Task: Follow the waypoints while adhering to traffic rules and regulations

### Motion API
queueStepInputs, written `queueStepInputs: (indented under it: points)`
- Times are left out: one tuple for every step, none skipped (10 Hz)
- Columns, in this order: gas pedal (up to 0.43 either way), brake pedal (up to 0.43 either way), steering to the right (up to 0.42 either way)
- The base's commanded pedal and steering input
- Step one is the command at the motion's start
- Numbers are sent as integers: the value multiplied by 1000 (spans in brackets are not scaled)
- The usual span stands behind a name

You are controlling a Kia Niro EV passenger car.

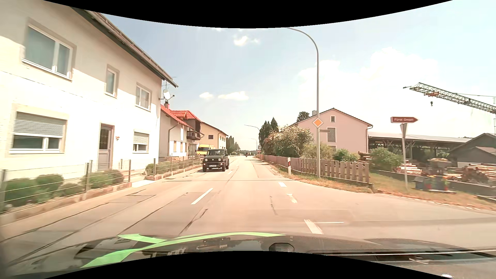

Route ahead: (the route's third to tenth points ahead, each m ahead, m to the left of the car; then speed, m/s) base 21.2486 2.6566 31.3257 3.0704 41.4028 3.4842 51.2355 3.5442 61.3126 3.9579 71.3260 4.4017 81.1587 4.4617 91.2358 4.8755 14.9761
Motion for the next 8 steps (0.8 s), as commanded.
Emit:
queueStepInputs:
  points:
    - [150,0,-22]
    - [150,0,-23]
    - [150,0,-23]
    - [130,0,-22]
    - [110,0,-21]
    - [110,0,-19]
    - [110,0,-16]
    - [118,0,-13]
